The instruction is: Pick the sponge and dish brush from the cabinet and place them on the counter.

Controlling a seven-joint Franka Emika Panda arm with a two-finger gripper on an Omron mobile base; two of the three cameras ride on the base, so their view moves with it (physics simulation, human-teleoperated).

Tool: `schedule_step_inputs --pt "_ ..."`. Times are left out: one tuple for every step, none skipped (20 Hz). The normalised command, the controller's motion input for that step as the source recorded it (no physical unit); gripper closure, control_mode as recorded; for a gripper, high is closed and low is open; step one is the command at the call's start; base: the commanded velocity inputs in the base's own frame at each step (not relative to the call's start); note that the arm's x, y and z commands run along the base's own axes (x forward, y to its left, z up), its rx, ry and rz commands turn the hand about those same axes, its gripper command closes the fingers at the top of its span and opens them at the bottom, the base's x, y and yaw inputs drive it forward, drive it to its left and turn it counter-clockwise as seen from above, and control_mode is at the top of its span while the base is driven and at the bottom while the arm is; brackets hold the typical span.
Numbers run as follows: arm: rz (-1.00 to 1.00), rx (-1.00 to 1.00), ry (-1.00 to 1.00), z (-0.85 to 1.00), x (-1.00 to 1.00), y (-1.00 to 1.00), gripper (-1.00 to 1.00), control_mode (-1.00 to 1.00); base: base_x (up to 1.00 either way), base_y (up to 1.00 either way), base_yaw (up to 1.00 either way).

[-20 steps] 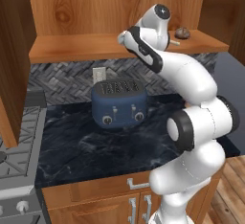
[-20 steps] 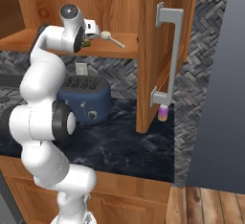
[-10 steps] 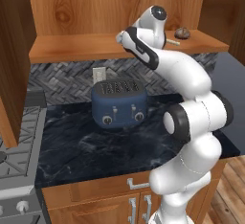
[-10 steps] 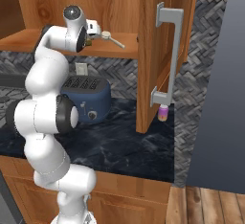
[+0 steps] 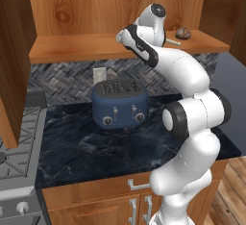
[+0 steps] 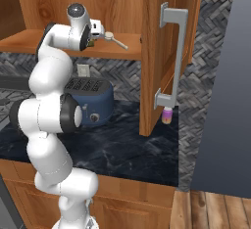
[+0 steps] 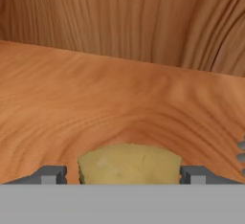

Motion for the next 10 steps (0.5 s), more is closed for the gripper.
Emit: schedule_step_inputs --pt "0.0 -0.01 0.1 -0.08 0.0 0.0 1.0 -1.0 0.0 0.0 0.0" --pt "0.0 0.0 0.1 -0.07 0.0 0.0 1.0 -1.0 0.0 0.0 0.0" --pt "0.0 -0.01 0.1 -0.08 0.0 0.0 1.0 -1.0 0.0 0.0 0.0" --pt "0.0 -0.01 0.1 -0.09 0.0 0.0 1.0 -1.0 0.0 0.0 0.0" --pt "0.0 0.0 0.09 -0.09 0.0 0.0 1.0 -1.0 0.0 0.0 0.0" --pt "0.0 0.0 0.08 -0.07 0.0 0.0 1.0 -1.0 0.0 0.0 0.0" --pt "0.0 0.0 0.06 -0.05 0.0 0.0 1.0 -1.0 0.0 0.0 0.0" --pt "0.0 0.0 0.03 -0.02 0.0 0.0 1.0 -1.0 0.0 0.0 0.0" --pt "0.0 0.0 0.01 0.0 0.0 0.0 1.0 -1.0 0.0 0.0 0.0" --pt "0.0 0.0 0.0 0.0 0.0 0.0 1.0 -1.0 0.0 0.0 0.0"
